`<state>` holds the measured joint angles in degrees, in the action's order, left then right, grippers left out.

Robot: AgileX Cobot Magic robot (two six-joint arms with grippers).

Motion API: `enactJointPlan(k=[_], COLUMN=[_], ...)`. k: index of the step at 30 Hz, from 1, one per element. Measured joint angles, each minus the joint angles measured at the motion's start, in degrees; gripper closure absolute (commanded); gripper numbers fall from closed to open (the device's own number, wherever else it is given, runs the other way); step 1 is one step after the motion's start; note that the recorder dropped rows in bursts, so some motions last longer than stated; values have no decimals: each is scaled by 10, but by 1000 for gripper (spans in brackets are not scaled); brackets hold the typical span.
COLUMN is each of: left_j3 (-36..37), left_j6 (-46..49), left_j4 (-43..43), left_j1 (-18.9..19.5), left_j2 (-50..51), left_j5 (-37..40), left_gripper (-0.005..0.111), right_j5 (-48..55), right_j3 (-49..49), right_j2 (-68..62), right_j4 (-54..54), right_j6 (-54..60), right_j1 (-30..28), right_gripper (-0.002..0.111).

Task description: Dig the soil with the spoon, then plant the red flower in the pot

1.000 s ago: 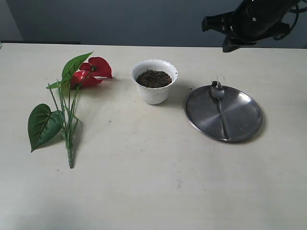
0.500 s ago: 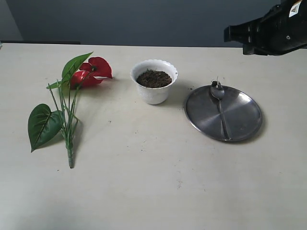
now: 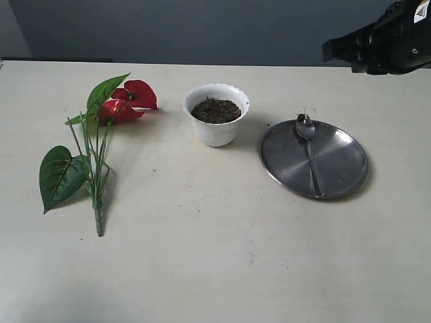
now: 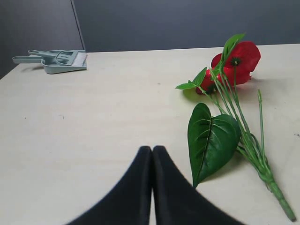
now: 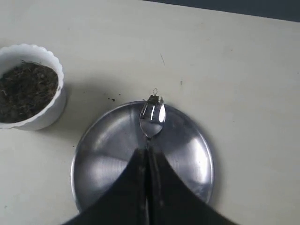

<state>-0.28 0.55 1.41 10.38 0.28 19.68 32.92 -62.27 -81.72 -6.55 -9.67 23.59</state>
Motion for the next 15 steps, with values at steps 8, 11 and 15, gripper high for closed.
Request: enactJointPlan(k=[8, 11, 15], left_j3=[0, 0, 0], left_j6=[0, 0, 0], left_j4=[0, 0, 0], left_j1=[0, 0, 0], left_j2=[0, 0, 0], left_j5=[0, 0, 0], left_gripper=[106, 106, 106], right_j5=[10, 16, 27], right_j3=[0, 0, 0], right_j2=[49, 95, 165], right_j4=[-68, -103, -109], right_j6=[0, 0, 0], right_j1=[0, 0, -35], right_gripper=[109, 109, 109])
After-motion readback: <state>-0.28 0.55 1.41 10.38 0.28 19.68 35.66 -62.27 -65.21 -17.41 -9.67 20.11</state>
